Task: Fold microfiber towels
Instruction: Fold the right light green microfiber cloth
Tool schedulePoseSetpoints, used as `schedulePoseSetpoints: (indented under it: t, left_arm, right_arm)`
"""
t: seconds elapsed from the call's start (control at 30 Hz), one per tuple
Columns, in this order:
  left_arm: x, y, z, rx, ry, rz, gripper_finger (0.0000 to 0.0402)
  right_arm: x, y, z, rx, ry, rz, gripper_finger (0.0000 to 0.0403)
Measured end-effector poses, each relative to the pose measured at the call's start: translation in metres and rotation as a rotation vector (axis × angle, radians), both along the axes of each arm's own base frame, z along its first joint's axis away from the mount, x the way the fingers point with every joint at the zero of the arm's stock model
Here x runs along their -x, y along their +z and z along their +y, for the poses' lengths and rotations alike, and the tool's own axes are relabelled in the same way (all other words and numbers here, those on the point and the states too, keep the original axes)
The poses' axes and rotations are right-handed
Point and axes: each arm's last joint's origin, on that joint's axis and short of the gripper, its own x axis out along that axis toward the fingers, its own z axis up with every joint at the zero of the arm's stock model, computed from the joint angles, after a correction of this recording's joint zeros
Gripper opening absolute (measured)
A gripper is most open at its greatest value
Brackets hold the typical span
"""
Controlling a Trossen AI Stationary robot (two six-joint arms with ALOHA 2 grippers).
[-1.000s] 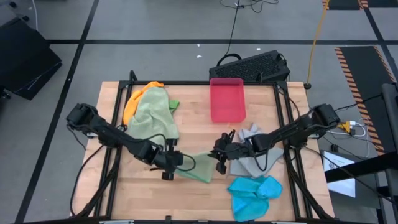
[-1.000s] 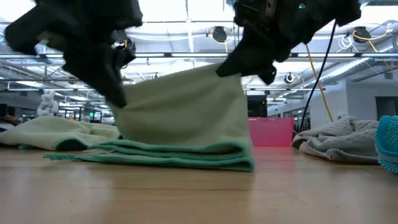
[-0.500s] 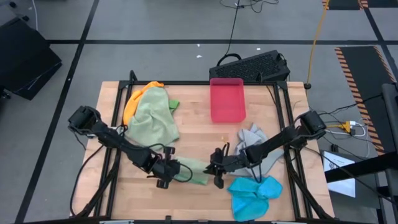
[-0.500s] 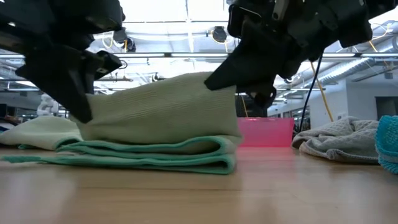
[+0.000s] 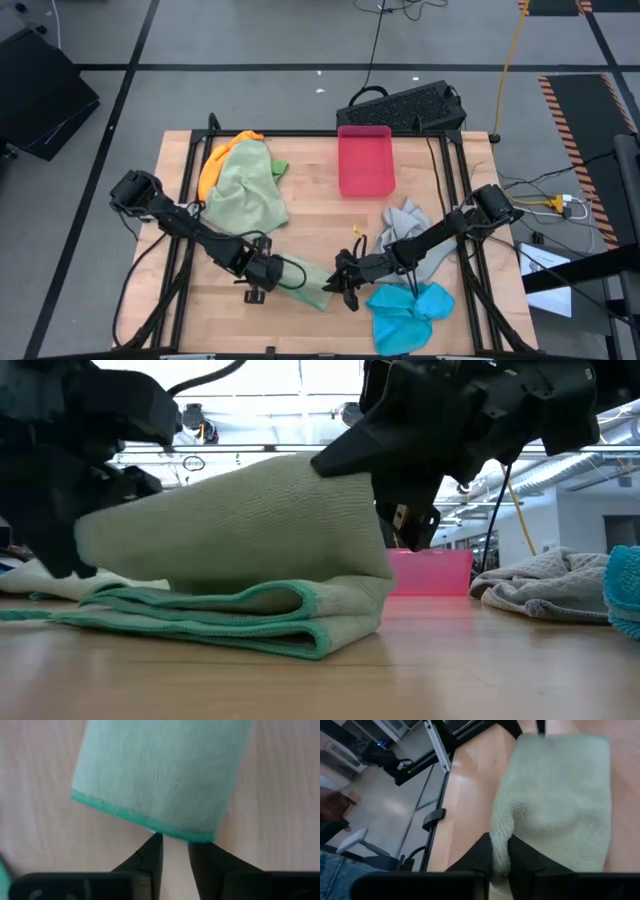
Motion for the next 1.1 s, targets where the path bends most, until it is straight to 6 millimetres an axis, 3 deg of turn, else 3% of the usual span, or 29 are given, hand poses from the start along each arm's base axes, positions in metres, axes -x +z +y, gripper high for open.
schedulePoseSetpoints:
  t: [0.17, 0.33, 0.5, 0.63, 0.87, 1.0, 1.1]
  left_arm:
    - [-0.003, 0.003, 0.01, 0.038, 0.045, 0.016, 0.0125]
    - [0.0, 0.025, 0.029, 0.206, 0.131, 0.054, 0.0131]
    - [-0.003, 0.058, 0.036, 0.351, 0.201, -0.134, 0.0131]
    - [-0.018, 0.068, 0.029, 0.395, 0.167, -0.341, 0.0131]
    - [-0.046, 0.025, 0.021, 0.372, 0.124, -0.289, 0.0131]
    - [-0.051, -0.005, 0.018, 0.342, 0.107, -0.183, 0.0131]
    - [-0.051, -0.014, 0.017, 0.358, 0.085, -0.14, 0.0131]
  right_arm:
    - [0.0, 0.0, 0.0, 0.005, 0.007, -0.002, 0.0117]
    - [0.001, -0.001, 0.002, 0.004, 0.006, 0.007, 0.0169]
    - [0.0, 0.004, 0.005, -0.045, 0.085, -0.026, 0.0172]
    - [0.001, 0.004, 0.007, -0.064, 0.139, -0.018, 0.0149]
    - [-0.004, 0.014, 0.0, -0.12, 0.196, -0.096, 0.0086]
    - [-0.009, 0.019, -0.01, -0.12, 0.149, -0.147, 0.0045]
    - [-0.011, 0.017, -0.013, -0.102, 0.095, -0.153, 0.0013]
